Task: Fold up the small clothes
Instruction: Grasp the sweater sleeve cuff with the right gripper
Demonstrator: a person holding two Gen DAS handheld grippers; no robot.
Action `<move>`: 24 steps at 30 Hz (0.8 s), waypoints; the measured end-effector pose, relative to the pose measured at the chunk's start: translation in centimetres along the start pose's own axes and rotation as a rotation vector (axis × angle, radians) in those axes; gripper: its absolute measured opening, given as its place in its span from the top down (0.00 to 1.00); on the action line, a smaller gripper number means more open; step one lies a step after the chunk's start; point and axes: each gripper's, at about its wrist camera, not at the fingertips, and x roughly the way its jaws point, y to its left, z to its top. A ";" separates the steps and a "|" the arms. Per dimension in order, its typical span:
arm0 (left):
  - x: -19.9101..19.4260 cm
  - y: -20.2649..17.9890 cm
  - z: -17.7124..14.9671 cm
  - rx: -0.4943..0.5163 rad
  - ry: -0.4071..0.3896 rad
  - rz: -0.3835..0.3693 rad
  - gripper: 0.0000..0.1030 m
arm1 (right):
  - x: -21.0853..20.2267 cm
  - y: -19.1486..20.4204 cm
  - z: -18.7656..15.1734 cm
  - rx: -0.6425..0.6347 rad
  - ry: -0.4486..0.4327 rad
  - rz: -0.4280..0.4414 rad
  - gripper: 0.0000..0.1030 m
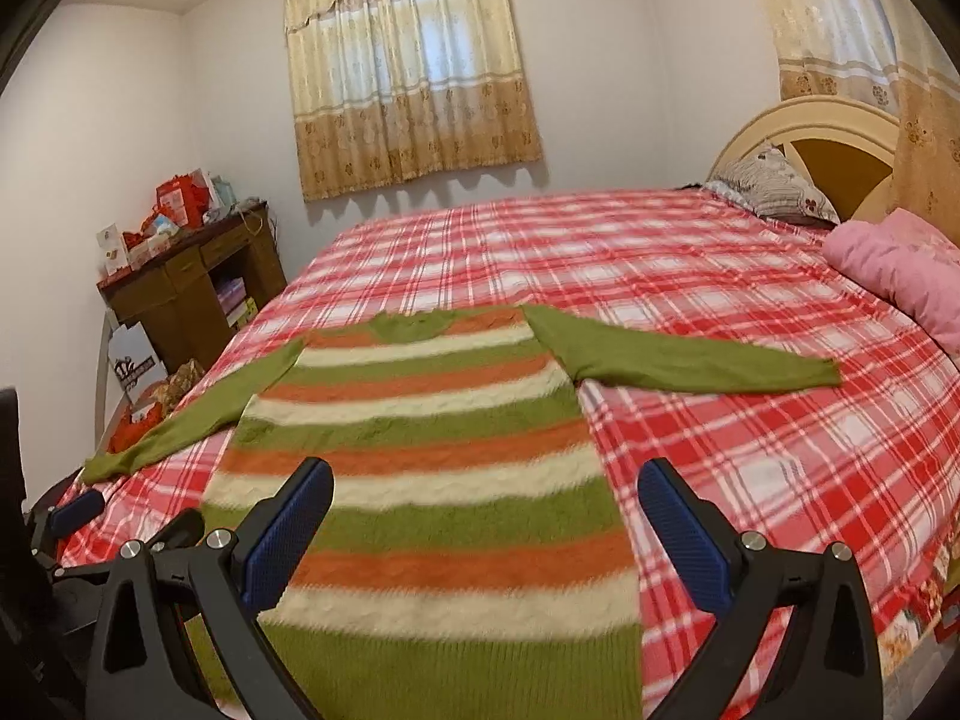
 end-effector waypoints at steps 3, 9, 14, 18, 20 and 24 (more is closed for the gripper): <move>1.6 0.7 0.7 -0.021 0.003 -0.037 0.00 | 2.2 -2.0 1.1 0.022 -0.013 -0.058 0.01; 6.6 2.5 3.6 -0.074 0.041 -0.022 0.00 | 7.8 -9.2 2.9 0.175 0.043 -0.104 0.01; 10.7 3.3 5.6 -0.088 0.047 0.032 0.00 | 11.9 -18.5 4.6 0.317 0.060 -0.223 0.01; 12.8 4.2 6.0 -0.134 0.040 0.032 0.00 | 13.6 -26.1 5.4 0.441 0.040 -0.353 0.15; 13.8 4.4 6.0 -0.152 0.046 0.045 0.00 | 15.0 -30.6 5.6 0.517 0.069 -0.400 0.23; 15.9 4.3 5.8 -0.172 0.053 0.079 0.00 | 16.3 -38.2 4.3 0.744 0.066 -0.447 0.24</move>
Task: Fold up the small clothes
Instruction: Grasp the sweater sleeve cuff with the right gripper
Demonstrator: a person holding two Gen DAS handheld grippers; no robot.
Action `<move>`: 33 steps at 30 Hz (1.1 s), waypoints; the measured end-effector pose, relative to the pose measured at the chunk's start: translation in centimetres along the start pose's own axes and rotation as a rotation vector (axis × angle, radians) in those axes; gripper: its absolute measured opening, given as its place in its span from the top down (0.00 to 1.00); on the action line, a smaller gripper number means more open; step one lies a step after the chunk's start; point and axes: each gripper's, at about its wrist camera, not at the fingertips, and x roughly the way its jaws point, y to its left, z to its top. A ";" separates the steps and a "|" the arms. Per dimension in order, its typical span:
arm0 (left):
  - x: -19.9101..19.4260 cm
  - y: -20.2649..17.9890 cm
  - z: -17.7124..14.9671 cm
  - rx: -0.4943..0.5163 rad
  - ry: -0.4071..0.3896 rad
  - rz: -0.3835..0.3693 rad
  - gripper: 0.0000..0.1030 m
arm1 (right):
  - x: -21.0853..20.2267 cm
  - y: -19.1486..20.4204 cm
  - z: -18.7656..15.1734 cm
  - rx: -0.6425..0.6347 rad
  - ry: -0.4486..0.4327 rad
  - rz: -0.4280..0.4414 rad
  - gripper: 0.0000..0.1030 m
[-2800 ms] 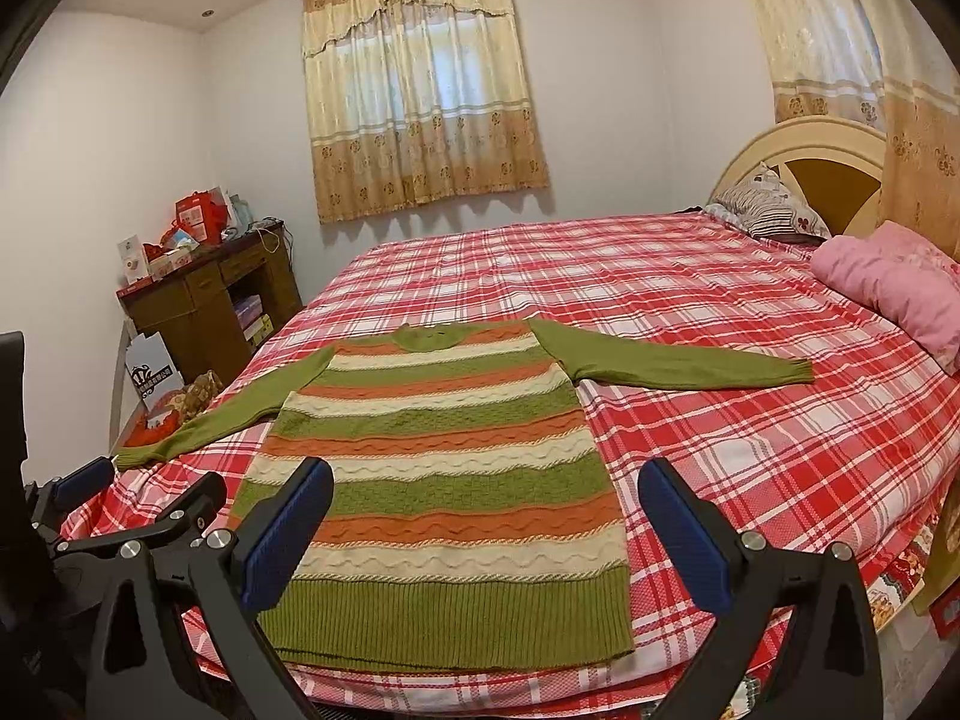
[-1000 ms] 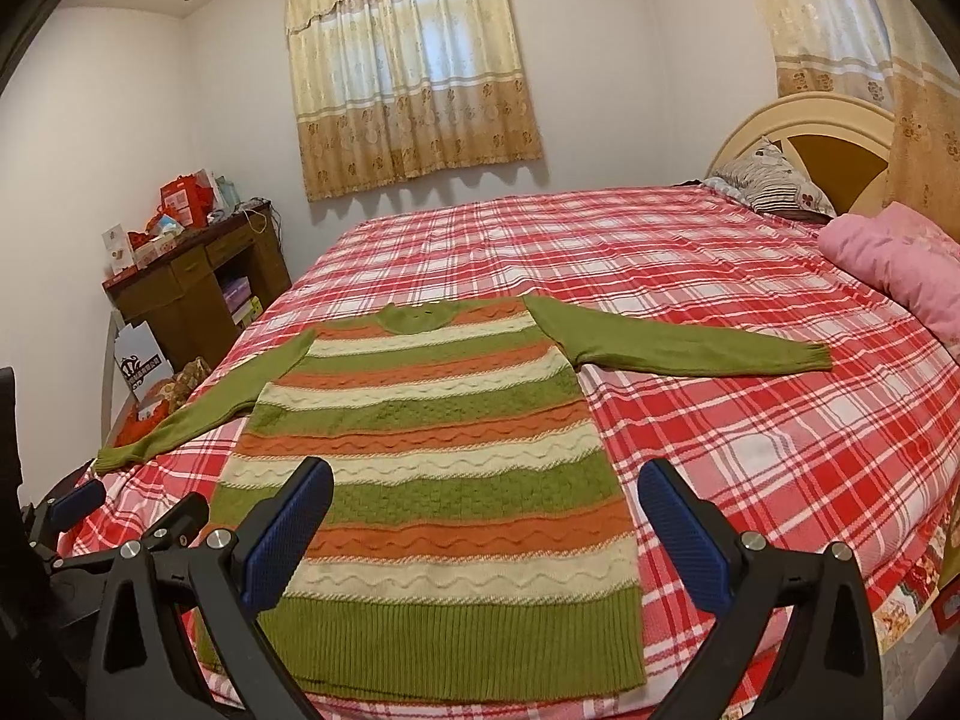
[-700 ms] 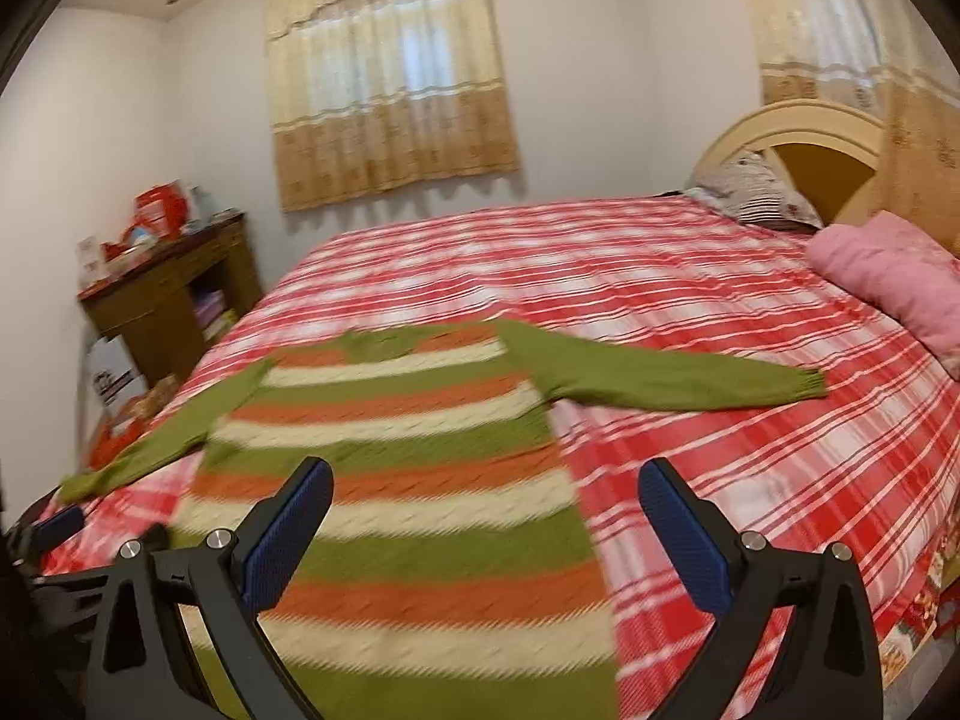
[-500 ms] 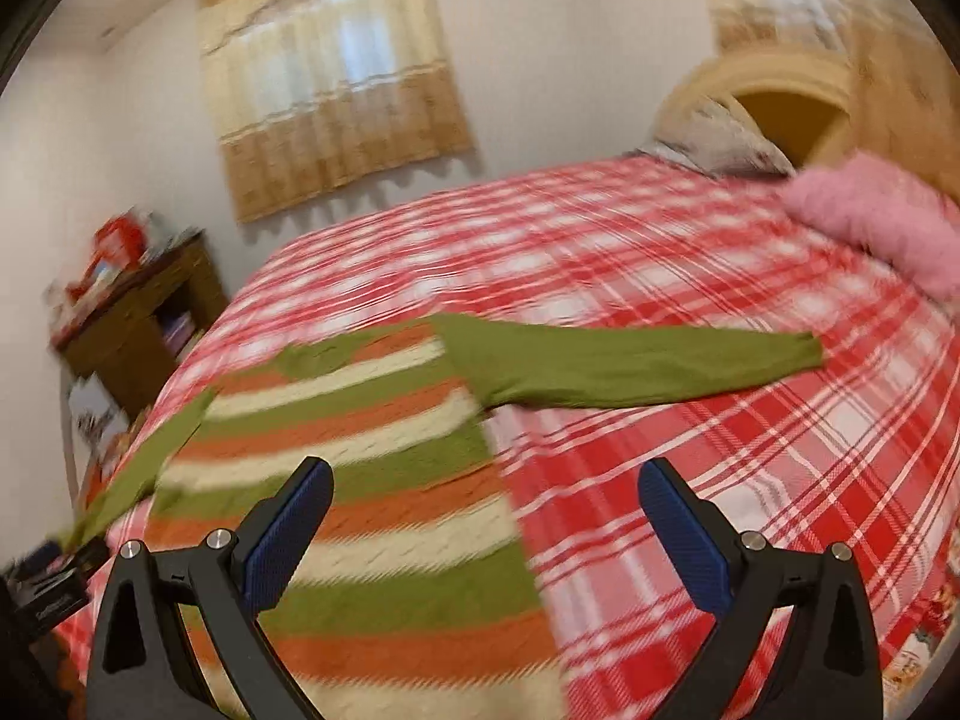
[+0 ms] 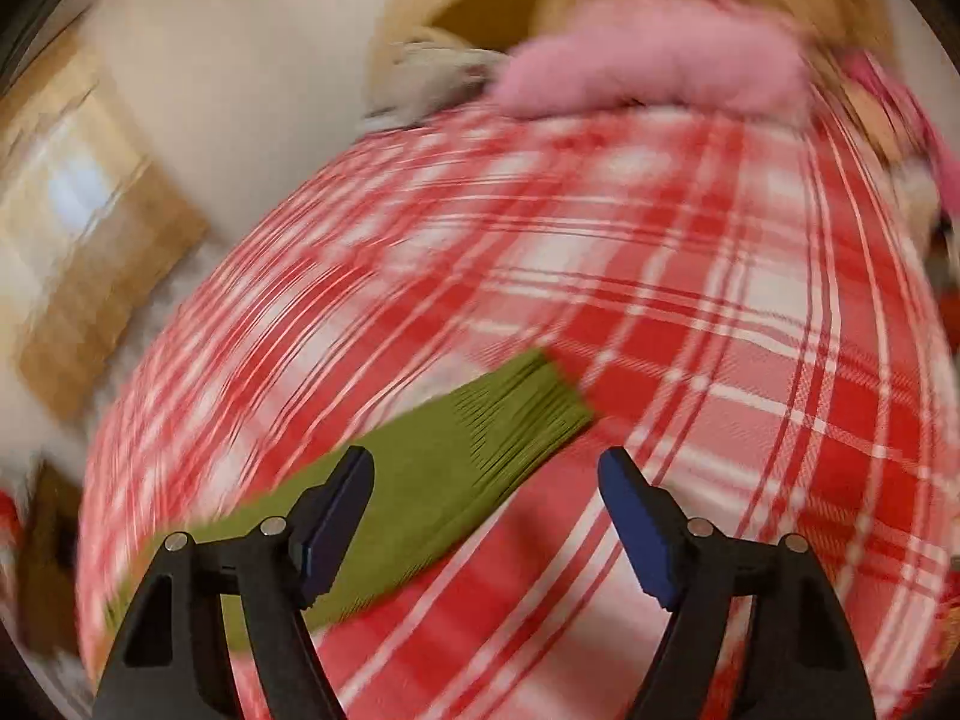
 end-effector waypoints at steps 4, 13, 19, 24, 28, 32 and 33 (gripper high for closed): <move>1.7 -0.3 -0.3 -0.013 -0.002 0.024 0.00 | 4.3 -0.5 0.7 0.002 0.052 -0.049 0.24; 4.1 -1.6 -1.7 0.071 0.059 0.087 0.00 | 6.8 1.8 0.2 -0.203 0.034 -0.183 0.69; 4.7 -0.7 -1.8 0.020 0.100 -0.006 0.00 | 6.0 0.3 1.0 -0.118 0.087 0.006 0.91; 4.8 -1.0 -1.9 0.015 0.096 -0.015 0.00 | 2.1 3.8 1.3 -0.142 0.041 0.150 0.91; 4.9 -1.0 -1.8 0.008 0.093 -0.024 0.00 | -1.7 9.7 0.2 -0.212 0.031 0.291 0.91; 4.8 -0.9 -1.8 0.004 0.089 -0.038 0.00 | -4.9 17.1 -2.7 -0.299 0.056 0.438 0.91; 4.7 -0.8 -1.8 0.003 0.087 -0.043 0.00 | -5.4 18.7 -3.5 -0.316 0.065 0.466 0.91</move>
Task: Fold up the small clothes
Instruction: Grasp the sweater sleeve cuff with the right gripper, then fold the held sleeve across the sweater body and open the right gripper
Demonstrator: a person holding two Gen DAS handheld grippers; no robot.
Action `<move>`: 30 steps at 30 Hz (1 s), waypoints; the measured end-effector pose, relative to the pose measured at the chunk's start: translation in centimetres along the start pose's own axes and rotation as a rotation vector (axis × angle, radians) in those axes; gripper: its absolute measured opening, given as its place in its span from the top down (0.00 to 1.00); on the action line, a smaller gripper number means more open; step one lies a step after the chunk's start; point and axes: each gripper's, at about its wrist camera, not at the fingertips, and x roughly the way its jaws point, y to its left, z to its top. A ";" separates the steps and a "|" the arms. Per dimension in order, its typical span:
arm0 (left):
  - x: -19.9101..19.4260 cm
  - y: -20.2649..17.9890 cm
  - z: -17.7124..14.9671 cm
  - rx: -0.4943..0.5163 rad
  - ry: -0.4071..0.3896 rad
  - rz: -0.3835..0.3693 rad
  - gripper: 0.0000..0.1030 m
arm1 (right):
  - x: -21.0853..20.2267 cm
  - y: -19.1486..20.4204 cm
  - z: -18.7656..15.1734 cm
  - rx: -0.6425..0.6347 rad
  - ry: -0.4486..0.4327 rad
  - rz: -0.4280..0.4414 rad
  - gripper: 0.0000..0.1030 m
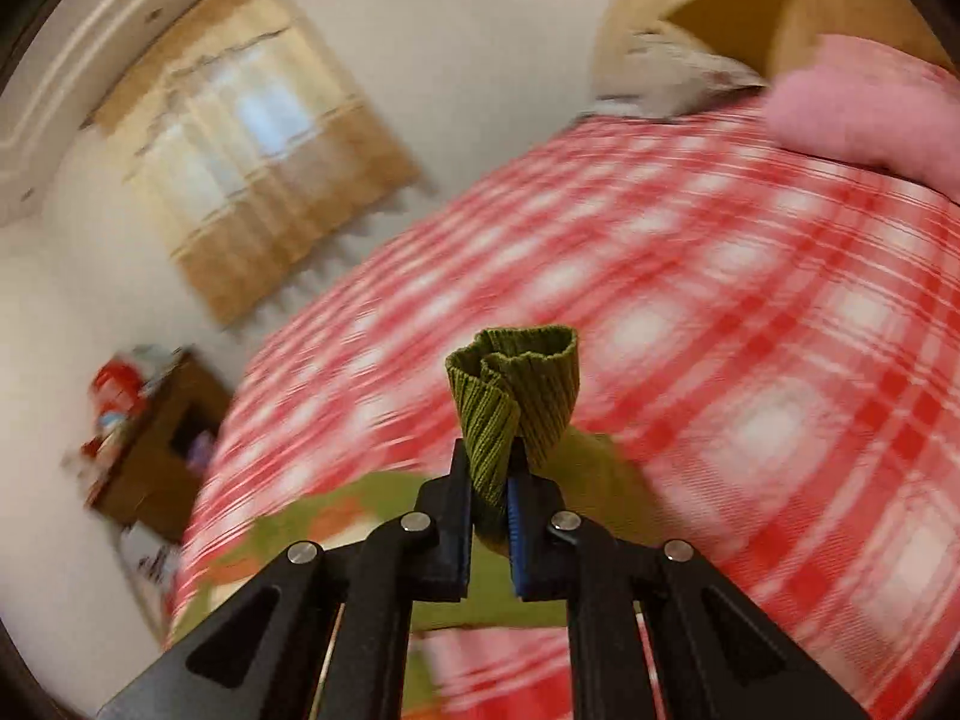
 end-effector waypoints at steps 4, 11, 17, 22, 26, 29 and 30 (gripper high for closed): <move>-0.9 0.5 0.1 0.017 0.002 -0.007 0.00 | 2.5 8.4 -2.4 -0.066 0.065 0.147 0.91; -5.1 5.4 -0.1 -0.027 -0.073 0.059 0.00 | 8.6 19.9 -9.0 -0.141 0.216 0.333 0.91; -6.5 10.8 -0.5 -0.160 -0.101 0.091 0.00 | 14.0 26.8 -16.1 -0.194 0.304 0.383 0.91; -5.5 12.0 -0.6 -0.158 -0.089 0.115 0.00 | 18.6 30.1 -20.8 -0.259 0.357 0.346 0.91; -4.8 12.1 -0.6 -0.153 -0.081 0.113 0.00 | 20.5 30.9 -23.5 -0.286 0.399 0.337 0.91; -4.5 12.4 -0.6 -0.153 -0.074 0.108 0.00 | 21.7 32.1 -25.6 -0.298 0.446 0.365 0.88; -4.5 12.5 -0.7 -0.153 -0.073 0.106 0.00 | 22.3 32.3 -26.2 -0.302 0.470 0.385 0.87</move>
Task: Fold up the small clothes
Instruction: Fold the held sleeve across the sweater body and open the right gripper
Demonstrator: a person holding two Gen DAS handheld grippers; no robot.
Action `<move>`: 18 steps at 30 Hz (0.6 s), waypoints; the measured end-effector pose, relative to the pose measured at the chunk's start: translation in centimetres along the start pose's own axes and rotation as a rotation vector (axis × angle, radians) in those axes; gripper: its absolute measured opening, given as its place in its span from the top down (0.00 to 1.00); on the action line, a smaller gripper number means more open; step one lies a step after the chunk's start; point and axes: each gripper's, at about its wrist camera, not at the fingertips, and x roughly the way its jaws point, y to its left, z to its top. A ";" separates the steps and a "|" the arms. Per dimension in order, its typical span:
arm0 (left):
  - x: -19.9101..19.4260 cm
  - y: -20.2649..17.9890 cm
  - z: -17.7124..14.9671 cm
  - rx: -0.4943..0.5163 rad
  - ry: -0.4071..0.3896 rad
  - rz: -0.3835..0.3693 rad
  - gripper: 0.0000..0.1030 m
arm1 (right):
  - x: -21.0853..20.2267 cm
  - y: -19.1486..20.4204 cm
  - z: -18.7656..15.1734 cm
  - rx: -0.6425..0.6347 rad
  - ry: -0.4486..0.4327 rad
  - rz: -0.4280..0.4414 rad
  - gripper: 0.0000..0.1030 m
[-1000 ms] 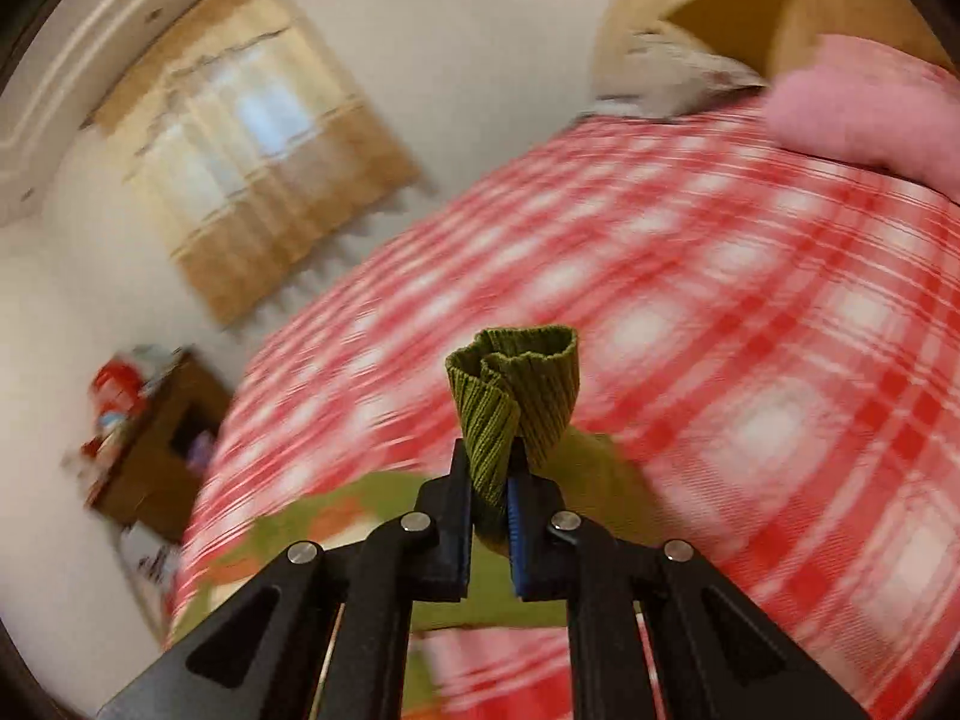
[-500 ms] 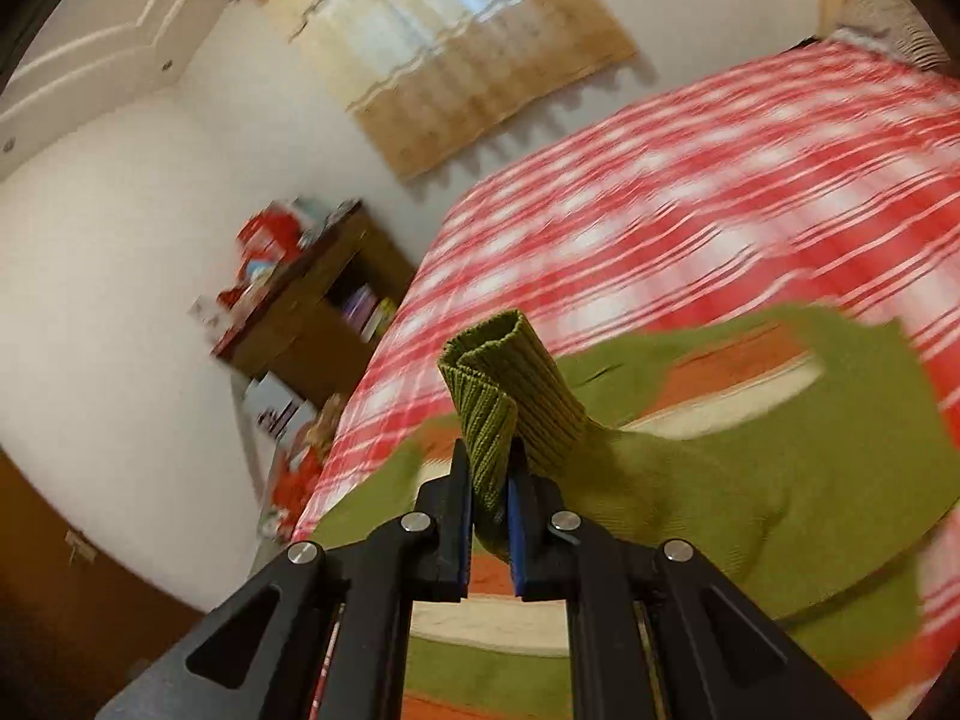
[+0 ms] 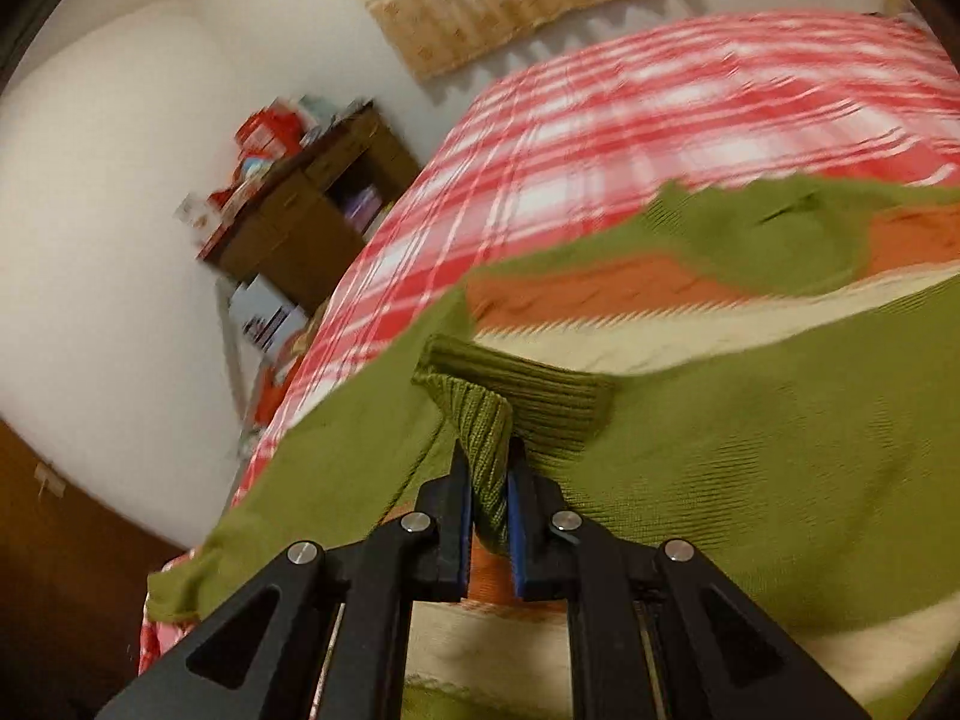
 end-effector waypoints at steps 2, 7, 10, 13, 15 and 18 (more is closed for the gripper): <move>0.2 0.0 0.0 0.005 0.002 0.005 0.00 | 0.8 0.3 -0.5 -0.001 0.032 0.066 0.83; 0.4 0.2 -0.1 0.012 0.003 0.026 0.00 | -2.5 2.0 -1.7 -0.136 0.001 0.136 0.83; 0.7 0.3 -0.3 -0.005 0.014 0.028 0.00 | -4.3 0.8 -1.4 -0.147 -0.079 -0.005 0.83; 0.9 0.5 -0.3 -0.021 0.028 0.028 0.00 | -2.7 -0.8 -1.7 -0.124 -0.022 -0.047 0.83; 0.8 0.7 -0.4 -0.030 0.032 0.032 0.00 | -1.0 -1.3 -2.4 -0.121 0.028 -0.051 0.83; 0.2 1.0 -0.5 -0.034 0.024 0.056 0.00 | -1.1 -1.4 -2.3 -0.103 0.021 -0.042 0.83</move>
